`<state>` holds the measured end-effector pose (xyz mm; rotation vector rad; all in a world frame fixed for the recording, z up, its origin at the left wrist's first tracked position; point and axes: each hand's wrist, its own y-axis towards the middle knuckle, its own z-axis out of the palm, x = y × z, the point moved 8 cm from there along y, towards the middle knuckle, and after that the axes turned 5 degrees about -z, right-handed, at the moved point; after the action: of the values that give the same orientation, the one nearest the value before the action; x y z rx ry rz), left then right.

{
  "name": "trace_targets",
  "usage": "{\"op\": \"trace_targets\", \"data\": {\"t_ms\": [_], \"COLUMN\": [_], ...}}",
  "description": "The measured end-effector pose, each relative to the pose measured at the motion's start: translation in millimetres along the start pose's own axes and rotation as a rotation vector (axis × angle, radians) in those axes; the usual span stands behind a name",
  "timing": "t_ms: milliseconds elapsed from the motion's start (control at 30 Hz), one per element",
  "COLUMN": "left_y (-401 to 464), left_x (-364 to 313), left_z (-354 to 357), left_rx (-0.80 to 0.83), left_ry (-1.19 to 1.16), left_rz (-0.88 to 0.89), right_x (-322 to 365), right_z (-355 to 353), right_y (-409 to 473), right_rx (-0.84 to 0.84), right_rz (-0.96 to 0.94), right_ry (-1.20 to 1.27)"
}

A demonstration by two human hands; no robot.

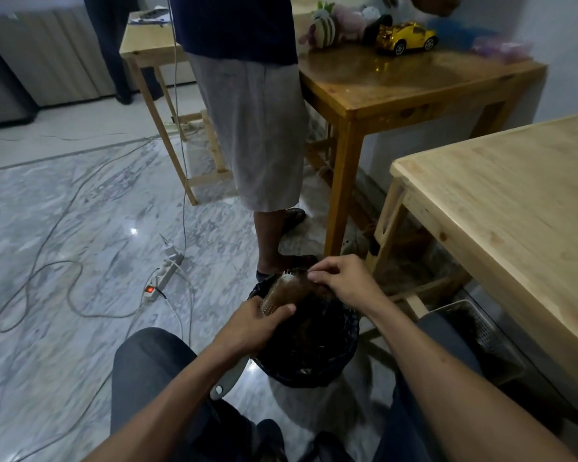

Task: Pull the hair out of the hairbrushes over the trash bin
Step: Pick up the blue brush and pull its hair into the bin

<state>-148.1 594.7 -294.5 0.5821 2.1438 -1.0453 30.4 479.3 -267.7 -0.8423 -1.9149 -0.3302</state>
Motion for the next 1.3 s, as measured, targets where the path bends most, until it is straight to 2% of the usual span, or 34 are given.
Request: {"op": "trace_targets", "data": {"t_ms": [100, 167, 233, 400, 533, 667, 733, 800, 933, 1033, 1067, 1133, 1200, 1300], "left_y": [-5.5, -8.1, -9.8, -7.4, -7.0, -5.8, -5.9, -8.4, -11.1, -11.5, -11.4, -9.1, -6.2, -2.5], "left_x": [3.3, 9.9, 14.8, 4.5, -12.4, -16.0, -18.2, -18.1, -5.5, -1.0, -1.3, -3.3, -7.2, -17.4], "left_z": [-3.4, -7.1, -12.1, -13.8, -7.7, -3.5, -5.7, -11.6, -27.0, -26.7, -25.3, -22.8, -18.9, -13.4], "left_rx": [0.054, 0.092, 0.097, 0.064, 0.059, 0.156, 0.167, 0.144, 0.063, 0.093, 0.109, 0.137, 0.180, 0.236], "left_ry": [-0.005, -0.039, -0.077, -0.098, -0.117, -0.174, -0.222, -0.271, -0.296, -0.345, -0.365, -0.406, -0.431, -0.430], "left_rz": [-0.005, -0.025, -0.048, -0.029, -0.004, -0.079, -0.086, -0.097, -0.152, -0.198, -0.206, -0.202, -0.185, -0.099], "right_x": [-11.3, -20.5, -30.2, -27.1, -5.5, 7.0, 5.9, 1.8, -23.9, -40.7, -41.8, -37.2, -26.2, -7.2], "right_z": [-27.2, -51.3, -65.4, -29.3, -4.3, 24.1, 24.7, 16.5, -6.7, -22.6, -23.2, -13.3, 0.4, 17.0], "right_y": [4.6, 2.4, -1.9, 3.2, 8.1, -4.3, -3.9, -1.6, 1.0, -2.0, -2.2, -1.0, -0.9, 0.7], "right_rx": [-0.191, -0.300, -0.331, -0.040, 0.100, 0.317, 0.318, 0.247, 0.050, -0.111, -0.110, 0.013, 0.148, 0.256], "right_rz": [0.161, 0.271, 0.338, 0.317, 0.143, 0.058, 0.035, 0.044, 0.209, 0.323, 0.336, 0.327, 0.295, 0.216], "right_ry": [-0.069, -0.023, 0.014, -0.070, 0.042, 0.112, 0.050, 0.010, -0.072, -0.135, -0.139, -0.088, 0.047, 0.202]}}
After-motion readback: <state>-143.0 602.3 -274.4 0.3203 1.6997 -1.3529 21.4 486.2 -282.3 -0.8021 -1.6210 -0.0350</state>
